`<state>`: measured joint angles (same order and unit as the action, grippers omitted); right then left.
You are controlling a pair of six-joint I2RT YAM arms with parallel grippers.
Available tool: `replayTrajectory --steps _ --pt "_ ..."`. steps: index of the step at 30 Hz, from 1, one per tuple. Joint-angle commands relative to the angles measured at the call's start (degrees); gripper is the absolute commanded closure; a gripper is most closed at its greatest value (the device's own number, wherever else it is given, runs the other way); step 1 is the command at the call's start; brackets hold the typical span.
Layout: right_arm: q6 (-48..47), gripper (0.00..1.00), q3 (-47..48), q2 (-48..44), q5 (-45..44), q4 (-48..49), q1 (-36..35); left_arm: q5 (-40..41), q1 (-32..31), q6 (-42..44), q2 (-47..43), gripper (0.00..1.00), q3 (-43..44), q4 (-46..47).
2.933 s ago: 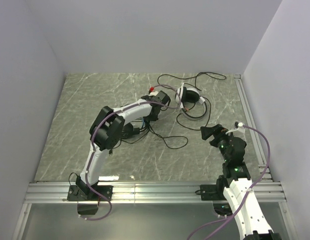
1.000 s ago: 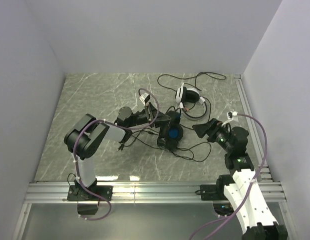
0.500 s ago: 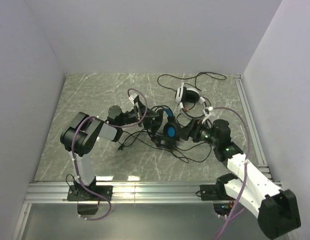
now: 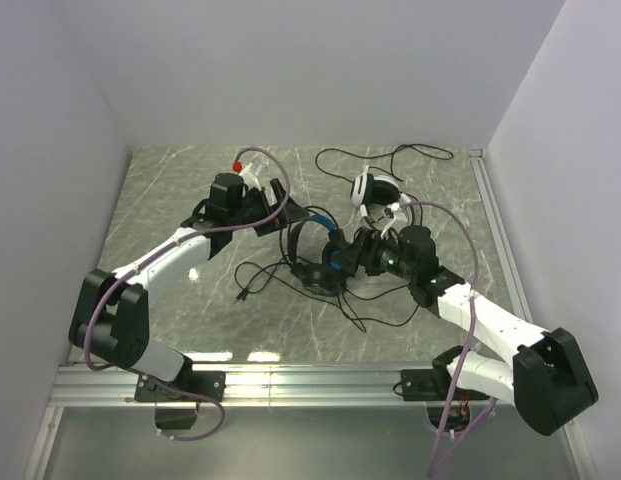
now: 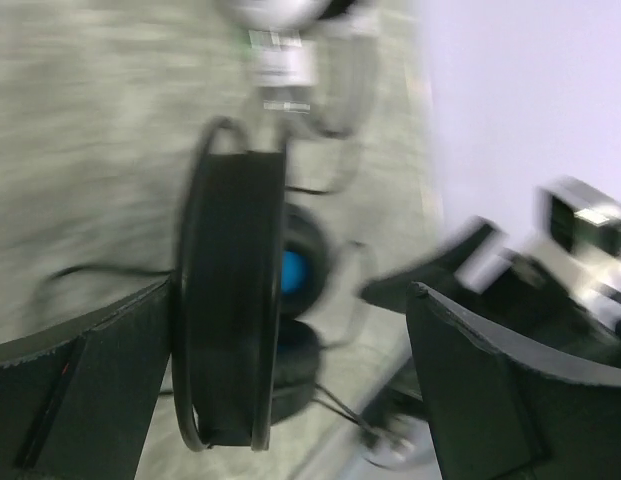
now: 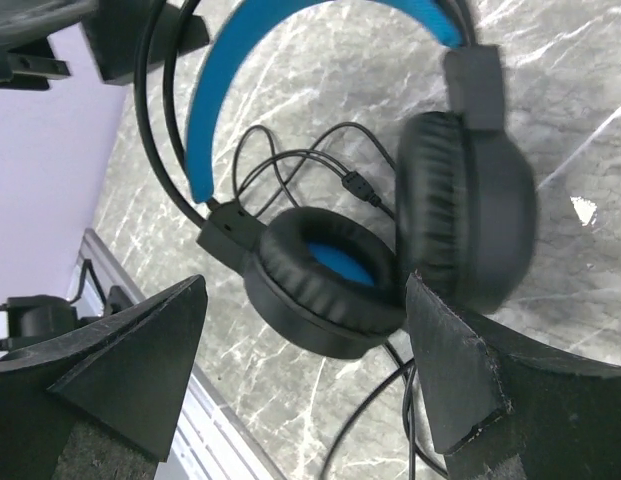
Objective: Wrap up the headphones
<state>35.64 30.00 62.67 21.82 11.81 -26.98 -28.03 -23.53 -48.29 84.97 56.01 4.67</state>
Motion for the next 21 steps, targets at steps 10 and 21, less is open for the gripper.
replayTrajectory --steps 10,21 --pt "-2.9 0.13 4.7 1.7 -3.2 2.5 -2.2 40.9 -1.9 8.7 -6.0 0.01 8.0 -34.4" --pt "-6.2 0.12 3.5 -5.0 -7.0 0.5 -2.1 51.6 -1.6 10.2 -29.7 0.1 -5.4 -18.2"
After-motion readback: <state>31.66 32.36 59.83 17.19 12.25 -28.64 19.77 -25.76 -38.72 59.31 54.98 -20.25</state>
